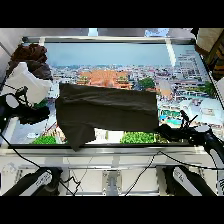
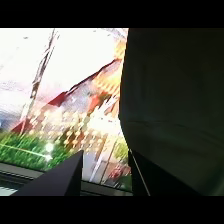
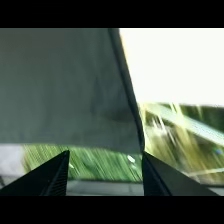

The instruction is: Fold the shirts.

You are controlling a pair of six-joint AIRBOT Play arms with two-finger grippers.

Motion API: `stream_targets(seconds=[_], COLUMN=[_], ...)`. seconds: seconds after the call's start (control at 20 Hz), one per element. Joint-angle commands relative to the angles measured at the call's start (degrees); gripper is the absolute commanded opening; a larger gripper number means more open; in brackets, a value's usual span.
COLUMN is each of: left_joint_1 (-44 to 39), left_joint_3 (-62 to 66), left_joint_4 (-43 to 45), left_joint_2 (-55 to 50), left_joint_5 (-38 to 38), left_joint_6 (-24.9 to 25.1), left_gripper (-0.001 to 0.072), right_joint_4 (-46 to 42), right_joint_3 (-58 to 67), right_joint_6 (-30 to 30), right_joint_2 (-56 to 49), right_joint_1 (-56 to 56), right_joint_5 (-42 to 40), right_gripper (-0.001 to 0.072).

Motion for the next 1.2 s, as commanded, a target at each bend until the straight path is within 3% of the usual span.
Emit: stream_targets(seconds=[0.0, 0.15, 0.2, 0.35, 0.45, 0.95, 1.15], left_joint_1=[0.0, 0.0, 0.0, 0.0, 0.0, 0.1, 0.0], left_joint_3=[0.0, 0.0, 0.0, 0.0, -0.1, -18.1, -22.1], left_joint_4=[-0.3, -0.3, -0.4, -0.4, -0.3, -15.0, -25.6], left_joint_2=[0.0, 0.0, 0.0, 0.0, 0.0, 6.3, 6.4], left_joint_5=[-0.5, -0.6, -0.7, -4.4, -8.7, -6.3, 4.5], left_joint_6=[0.1, 0.4, 0.5, 1.0, 2.4, 1.4, 1.4], left_gripper=[0.0352, 0.0352, 0.0352, 0.0352, 0.0352, 0.0351, 0.0346], right_joint_4=[4.7, 6.1, 7.6, 8.9, 9.2, 10.3, 12.4], right_joint_3=[-2.6, -4.7, -5.2, -5.5, -5.5, -5.5, -5.5], right_joint_6=[0.2, 0.2, 0.1, -0.1, -0.2, -2.3, -4.9], right_joint_2=[0.0, 0.0, 0.0, 0.0, 0.0, 0.0, 0.0], right_joint_1=[0.0, 0.0, 0.0, 0.0, 0.0, 0.0, 0.0], right_joint_5=[-4.3, -4.2, -4.2, -4.3, -4.6, -2.1, 0.0], right_gripper=[0.0469, 0.0467, 0.0423, 0.0165, 0.0034, 0.0021, 0.0021])
